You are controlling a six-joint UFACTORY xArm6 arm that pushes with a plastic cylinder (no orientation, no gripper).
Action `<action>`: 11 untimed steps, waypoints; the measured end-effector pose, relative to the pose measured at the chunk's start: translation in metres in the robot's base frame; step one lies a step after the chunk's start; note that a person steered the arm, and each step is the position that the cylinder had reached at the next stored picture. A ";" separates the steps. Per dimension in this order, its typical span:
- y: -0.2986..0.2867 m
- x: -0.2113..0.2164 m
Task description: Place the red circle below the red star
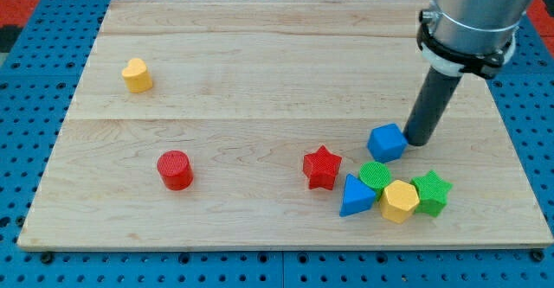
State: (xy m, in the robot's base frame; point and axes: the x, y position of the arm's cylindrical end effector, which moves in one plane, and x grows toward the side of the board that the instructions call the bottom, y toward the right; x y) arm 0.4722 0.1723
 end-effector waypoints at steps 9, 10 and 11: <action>-0.222 0.121; -0.174 0.098; -0.183 0.098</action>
